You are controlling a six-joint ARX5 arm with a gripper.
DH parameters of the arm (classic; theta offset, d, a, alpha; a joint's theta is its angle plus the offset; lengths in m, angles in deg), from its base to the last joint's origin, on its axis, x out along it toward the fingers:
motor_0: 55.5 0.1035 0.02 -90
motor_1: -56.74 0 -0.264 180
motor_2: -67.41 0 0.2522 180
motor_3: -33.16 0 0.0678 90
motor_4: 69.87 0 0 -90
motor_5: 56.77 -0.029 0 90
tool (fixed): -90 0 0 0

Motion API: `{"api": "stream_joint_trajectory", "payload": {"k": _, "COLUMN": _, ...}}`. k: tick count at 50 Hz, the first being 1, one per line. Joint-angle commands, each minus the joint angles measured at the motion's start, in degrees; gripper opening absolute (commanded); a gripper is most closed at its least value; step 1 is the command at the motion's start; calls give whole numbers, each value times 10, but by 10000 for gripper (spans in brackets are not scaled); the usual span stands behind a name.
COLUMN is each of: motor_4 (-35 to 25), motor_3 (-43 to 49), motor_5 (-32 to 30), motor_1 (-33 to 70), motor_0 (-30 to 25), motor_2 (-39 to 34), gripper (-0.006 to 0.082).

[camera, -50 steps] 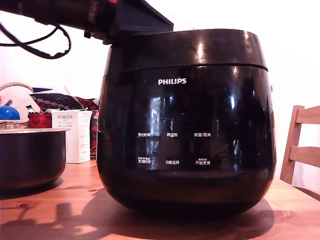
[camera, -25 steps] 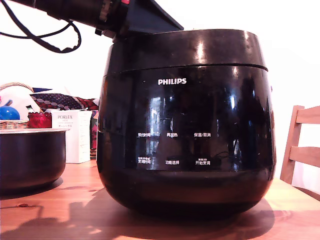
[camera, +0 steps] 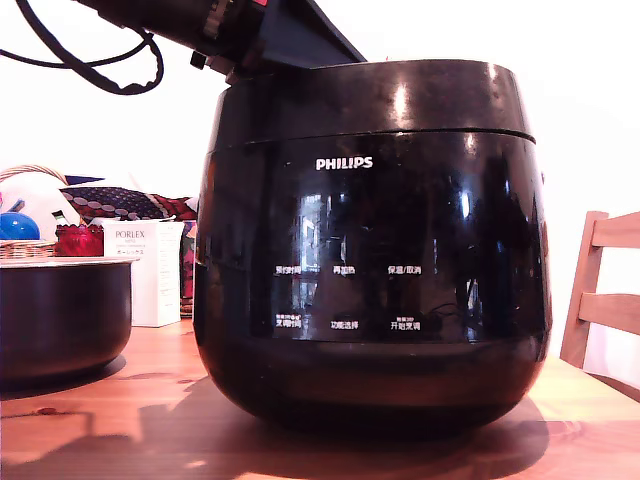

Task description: Open the rice cooker by pressing the large metal button on the top of its lid with medium force

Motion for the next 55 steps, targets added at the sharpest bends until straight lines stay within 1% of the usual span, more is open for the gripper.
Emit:
{"api": "stream_joint_trajectory", "payload": {"k": 1, "motor_4": 7, "motor_3": 56, "motor_5": -3, "motor_1": 54, "motor_0": 2, "motor_2": -45, "gripper": -20}}
{"api": "stream_joint_trajectory", "payload": {"k": 7, "motor_4": 6, "motor_3": 74, "motor_5": -5, "motor_1": 65, "motor_0": 2, "motor_2": -45, "gripper": -20}}
{"api": "stream_joint_trajectory", "payload": {"k": 15, "motor_4": 7, "motor_3": 107, "motor_5": -30, "motor_1": 69, "motor_0": 2, "motor_2": -45, "gripper": -20}}
{"api": "stream_joint_trajectory", "payload": {"k": 23, "motor_4": 21, "motor_3": 133, "motor_5": -33, "motor_1": 72, "motor_0": 2, "motor_2": -45, "gripper": -20}}
{"api": "stream_joint_trajectory", "payload": {"k": 34, "motor_4": 22, "motor_3": 157, "motor_5": -47, "motor_1": 72, "motor_0": 2, "motor_2": -45, "gripper": -20}}
{"api": "stream_joint_trajectory", "payload": {"k": 38, "motor_4": 21, "motor_3": 145, "motor_5": -47, "motor_1": 71, "motor_0": 2, "motor_2": -45, "gripper": -20}}
{"api": "stream_joint_trajectory", "payload": {"k": 45, "motor_4": 16, "motor_3": 95, "motor_5": -38, "motor_1": 66, "motor_0": 2, "motor_2": -37, "gripper": -20}}
{"api": "stream_joint_trajectory", "payload": {"k": 49, "motor_4": 2, "motor_3": 69, "motor_5": 3, "motor_1": 60, "motor_0": 2, "motor_2": -24, "gripper": -20}}
{"api": "stream_joint_trajectory", "payload": {"k": 52, "motor_4": -7, "motor_3": 51, "motor_5": 13, "motor_1": 56, "motor_0": 2, "motor_2": -12, "gripper": -19}}
{"api": "stream_joint_trajectory", "payload": {"k": 53, "motor_4": -9, "motor_3": 44, "motor_5": 32, "motor_1": 54, "motor_0": 2, "motor_2": -10, "gripper": -20}}
{"api": "stream_joint_trajectory", "payload": {"k": 55, "motor_4": -9, "motor_3": 31, "motor_5": 37, "motor_1": 50, "motor_0": 2, "motor_2": -4, "gripper": -20}}
